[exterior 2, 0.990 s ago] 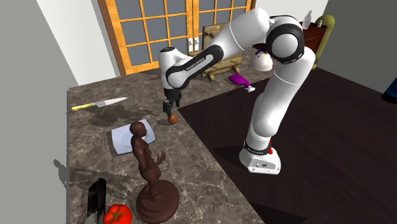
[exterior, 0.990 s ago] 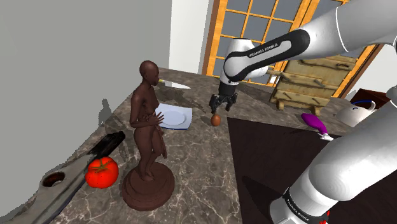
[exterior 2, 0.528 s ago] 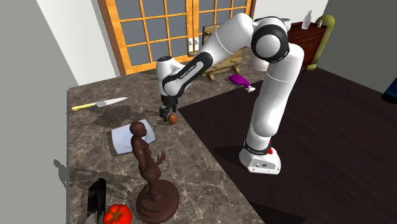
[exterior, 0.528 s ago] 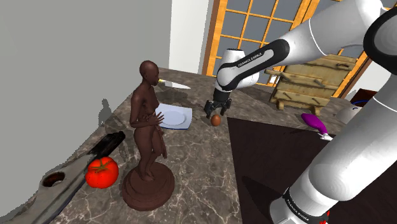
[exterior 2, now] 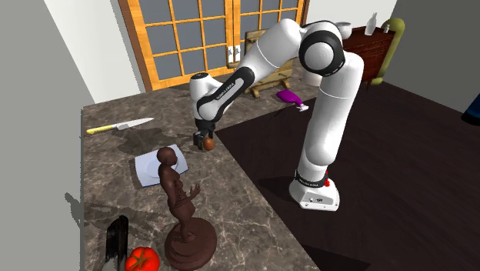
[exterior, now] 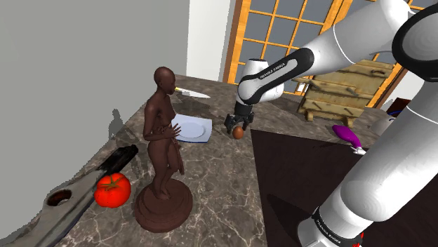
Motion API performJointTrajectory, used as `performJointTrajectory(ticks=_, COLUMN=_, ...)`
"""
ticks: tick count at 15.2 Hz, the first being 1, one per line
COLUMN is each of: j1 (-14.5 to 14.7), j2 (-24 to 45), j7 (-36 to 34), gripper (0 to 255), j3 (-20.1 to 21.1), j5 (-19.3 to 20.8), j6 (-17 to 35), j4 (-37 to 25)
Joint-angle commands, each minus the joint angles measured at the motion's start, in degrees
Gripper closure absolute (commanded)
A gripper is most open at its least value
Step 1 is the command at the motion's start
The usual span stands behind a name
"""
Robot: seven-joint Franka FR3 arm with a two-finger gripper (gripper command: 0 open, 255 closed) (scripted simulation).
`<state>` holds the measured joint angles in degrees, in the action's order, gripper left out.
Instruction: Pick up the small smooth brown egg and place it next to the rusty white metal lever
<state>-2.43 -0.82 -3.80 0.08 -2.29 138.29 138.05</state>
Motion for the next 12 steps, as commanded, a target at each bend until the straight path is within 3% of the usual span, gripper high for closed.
performJointTrajectory(ticks=1, j1=0.0, j2=0.01, j7=0.0, gripper=0, j3=0.0, j5=0.0, j6=0.02, j4=0.01)
performJointTrajectory(ticks=2, j1=0.0, j2=0.0, j7=0.0, gripper=0, j3=0.0, j5=0.0, j6=0.01, j4=0.0)
performJointTrajectory(ticks=3, j1=0.0, j2=0.0, j7=0.0, gripper=255, j3=0.0, j5=0.0, j6=0.01, j4=0.0)
performJointTrajectory(ticks=12, j1=0.0, j2=0.01, j7=0.0, gripper=255, j3=0.0, j5=0.0, j6=0.02, j4=0.01)
